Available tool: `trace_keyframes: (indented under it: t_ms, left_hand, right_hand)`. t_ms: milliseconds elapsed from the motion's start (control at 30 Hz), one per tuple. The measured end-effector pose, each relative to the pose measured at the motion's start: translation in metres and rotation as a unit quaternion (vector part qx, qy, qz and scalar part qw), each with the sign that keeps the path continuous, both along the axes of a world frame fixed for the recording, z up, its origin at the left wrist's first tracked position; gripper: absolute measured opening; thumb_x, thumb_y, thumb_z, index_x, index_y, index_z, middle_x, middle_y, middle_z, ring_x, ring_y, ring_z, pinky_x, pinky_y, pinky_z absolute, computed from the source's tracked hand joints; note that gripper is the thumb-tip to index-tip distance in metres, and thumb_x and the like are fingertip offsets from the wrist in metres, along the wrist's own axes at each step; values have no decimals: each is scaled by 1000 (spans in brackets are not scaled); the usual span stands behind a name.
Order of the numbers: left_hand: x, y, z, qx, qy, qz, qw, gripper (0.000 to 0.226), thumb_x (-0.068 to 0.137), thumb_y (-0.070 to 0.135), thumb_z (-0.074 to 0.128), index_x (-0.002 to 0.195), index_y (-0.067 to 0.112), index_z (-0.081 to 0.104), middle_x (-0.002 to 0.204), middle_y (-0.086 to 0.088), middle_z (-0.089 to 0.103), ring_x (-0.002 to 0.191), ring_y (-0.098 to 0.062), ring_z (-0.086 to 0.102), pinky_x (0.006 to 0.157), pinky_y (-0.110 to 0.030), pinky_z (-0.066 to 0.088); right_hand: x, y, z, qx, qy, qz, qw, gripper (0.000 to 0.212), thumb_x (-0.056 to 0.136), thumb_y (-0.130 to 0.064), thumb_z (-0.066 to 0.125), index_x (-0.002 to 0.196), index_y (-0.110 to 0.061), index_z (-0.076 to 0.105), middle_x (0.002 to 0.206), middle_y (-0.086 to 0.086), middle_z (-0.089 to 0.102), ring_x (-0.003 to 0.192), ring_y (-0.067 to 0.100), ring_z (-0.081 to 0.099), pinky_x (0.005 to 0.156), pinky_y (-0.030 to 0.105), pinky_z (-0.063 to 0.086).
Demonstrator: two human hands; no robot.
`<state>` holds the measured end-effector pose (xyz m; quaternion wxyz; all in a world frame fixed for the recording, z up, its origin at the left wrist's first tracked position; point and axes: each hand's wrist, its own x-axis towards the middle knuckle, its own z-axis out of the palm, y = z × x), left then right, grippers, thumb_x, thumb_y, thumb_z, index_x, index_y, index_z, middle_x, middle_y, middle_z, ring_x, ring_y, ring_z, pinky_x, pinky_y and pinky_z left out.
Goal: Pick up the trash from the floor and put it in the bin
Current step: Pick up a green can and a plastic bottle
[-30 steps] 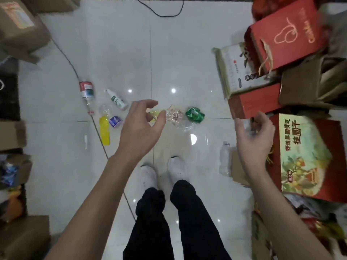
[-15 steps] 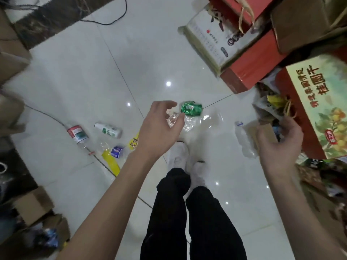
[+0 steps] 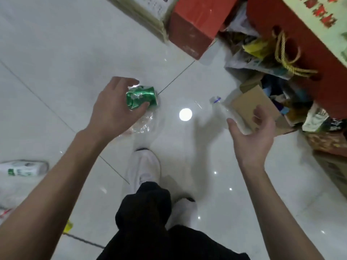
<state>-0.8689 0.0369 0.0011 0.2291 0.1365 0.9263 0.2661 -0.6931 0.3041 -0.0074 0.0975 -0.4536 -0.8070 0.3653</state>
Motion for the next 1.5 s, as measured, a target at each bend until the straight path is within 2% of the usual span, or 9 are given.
trace_keyframes:
  t_ms: [200, 367, 567, 700, 900, 1167, 1233, 1333, 1500]
  left_hand:
    - [-8, 12, -94, -99, 69, -131, 984, 77, 73, 55, 79, 138, 20, 55, 144, -9, 52, 124, -40, 49, 100, -52, 36]
    - [-5, 12, -135, -119, 95, -137, 979, 85, 70, 50, 84, 143, 23, 49, 144, -12, 51, 125, -43, 47, 102, -55, 34]
    - [-9, 28, -140, -109, 139, -119, 977, 80, 77, 54, 79, 143, 22, 48, 136, -15, 58, 120, -46, 49, 96, -55, 35]
    - [-12, 38, -132, -76, 149, -104, 980, 80, 75, 47, 81, 144, 21, 48, 135, -17, 58, 118, -45, 50, 96, -54, 36]
    - [-19, 36, -115, -53, 142, -82, 985, 80, 76, 42, 80, 146, 25, 44, 136, -11, 57, 119, -41, 50, 97, -52, 35]
    - [-15, -15, -3, -36, 96, 17, 995, 85, 73, 41, 83, 147, 25, 43, 134, -9, 59, 118, -39, 52, 96, -52, 37]
    - [-15, -28, 45, -29, 85, 48, 995, 85, 73, 41, 83, 147, 25, 44, 134, -7, 59, 119, -38, 52, 97, -52, 37]
    - [-17, -45, 127, -13, 71, 88, 993, 84, 73, 42, 82, 146, 24, 44, 134, -6, 60, 120, -36, 54, 100, -53, 41]
    - [-26, -71, 277, 6, 77, 159, 984, 82, 74, 44, 81, 145, 27, 45, 132, -4, 60, 119, -33, 56, 100, -52, 44]
  right_hand:
    - [4, 6, -86, -12, 26, -13, 999, 77, 79, -38, 84, 145, -16, 51, 126, -12, 50, 124, 11, 54, 111, 33, 43]
    - [20, 8, -116, 22, 29, -12, 999, 76, 77, -43, 81, 143, -16, 52, 128, -4, 54, 123, 16, 53, 111, 41, 42]
    - [25, 20, -137, 56, -10, 8, 998, 69, 76, -35, 84, 137, -15, 59, 131, 3, 61, 125, 24, 53, 110, 45, 38]
    - [16, 26, -146, 122, -87, 42, 988, 68, 75, -31, 85, 137, -16, 61, 139, 6, 57, 123, 34, 53, 106, 47, 37]
    - [-5, 17, -148, 60, -143, 73, 985, 76, 77, -35, 83, 144, -14, 55, 141, 9, 58, 127, 36, 51, 107, 44, 35]
    - [-47, -15, -24, -37, -79, 99, 991, 82, 83, -45, 81, 152, -22, 45, 148, 0, 53, 140, 20, 43, 116, 35, 36]
    - [-62, -27, 27, -53, -62, 109, 991, 80, 82, -47, 82, 150, -24, 47, 147, -4, 54, 139, 16, 45, 114, 31, 35]
    - [-88, -48, 109, -93, -57, 136, 985, 73, 81, -48, 82, 144, -27, 53, 135, -10, 59, 128, 9, 53, 110, 36, 45]
    - [-128, -91, 256, -109, -30, 195, 974, 62, 81, -46, 82, 136, -35, 56, 123, -20, 60, 116, -4, 54, 99, 21, 45]
